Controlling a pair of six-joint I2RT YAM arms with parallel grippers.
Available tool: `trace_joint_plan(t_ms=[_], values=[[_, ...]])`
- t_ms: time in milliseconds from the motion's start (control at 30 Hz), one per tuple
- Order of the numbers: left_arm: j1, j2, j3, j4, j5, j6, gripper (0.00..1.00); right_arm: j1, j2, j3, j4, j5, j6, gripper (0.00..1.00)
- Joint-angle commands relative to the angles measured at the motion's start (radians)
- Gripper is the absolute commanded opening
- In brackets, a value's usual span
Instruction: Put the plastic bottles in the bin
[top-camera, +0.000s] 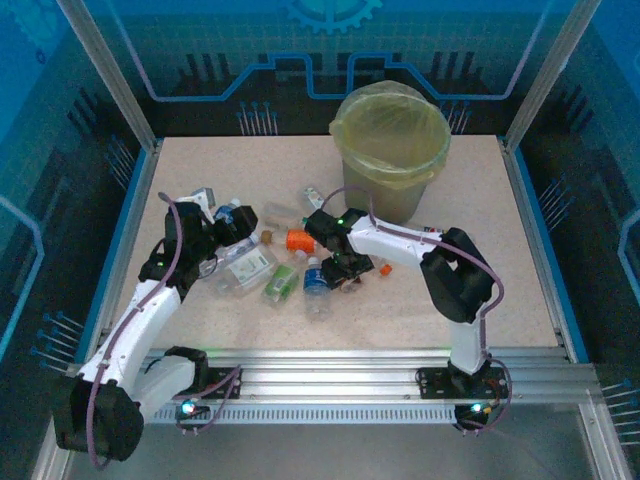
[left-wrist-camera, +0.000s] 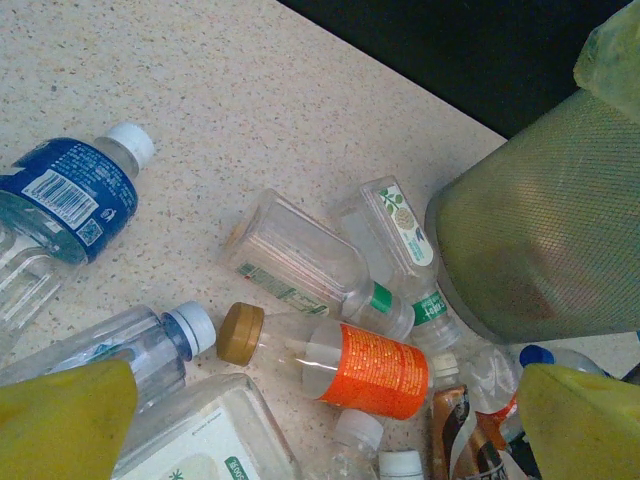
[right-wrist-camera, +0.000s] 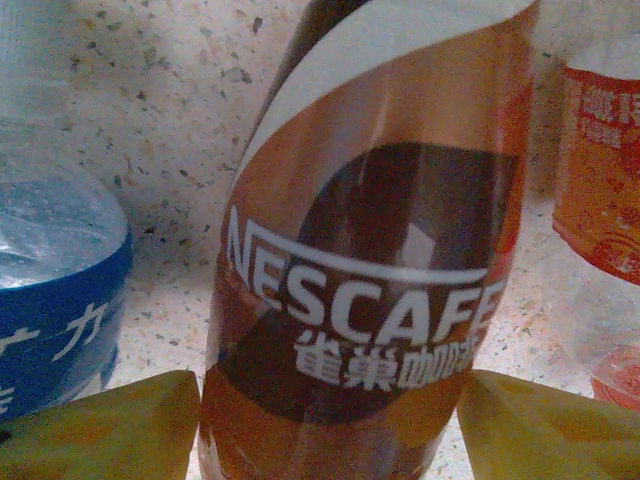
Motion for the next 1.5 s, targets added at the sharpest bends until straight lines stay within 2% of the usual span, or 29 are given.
trace_joint_plan(t_ms=[0, 467, 667, 800, 1133, 1300, 1467], values=[[0.008, 0.002, -0.015, 0.012, 0.022, -0.016, 0.99, -0.016, 0.030, -0.011, 0.003, 0.025, 0.008, 0.70], [0.009, 0.001, -0.018, 0.006, 0.024, -0.011, 0.99, -0.027, 0.060, -0.003, 0.024, 0.031, 0.015, 0.70], [0.008, 0.001, -0.014, 0.006, 0.025, -0.012, 0.99, -0.018, 0.003, -0.004, -0.003, 0.041, 0.023, 0.54], [0.008, 0.000, -0.013, 0.007, 0.025, -0.013, 0.99, 0.011, -0.064, 0.011, -0.051, 0.076, 0.028, 0.48], [0.008, 0.000, -0.013, 0.014, 0.032, -0.019, 0.99, 0.087, -0.228, 0.183, -0.165, 0.090, -0.029, 0.38], [0.008, -0.002, -0.015, 0.015, 0.030, -0.019, 0.99, 0.082, -0.314, 0.261, -0.121, 0.053, -0.103, 0.33], [0.008, -0.002, -0.014, 0.016, 0.035, -0.022, 0.99, 0.020, -0.375, 0.328, -0.059, 0.009, -0.166, 0.31]])
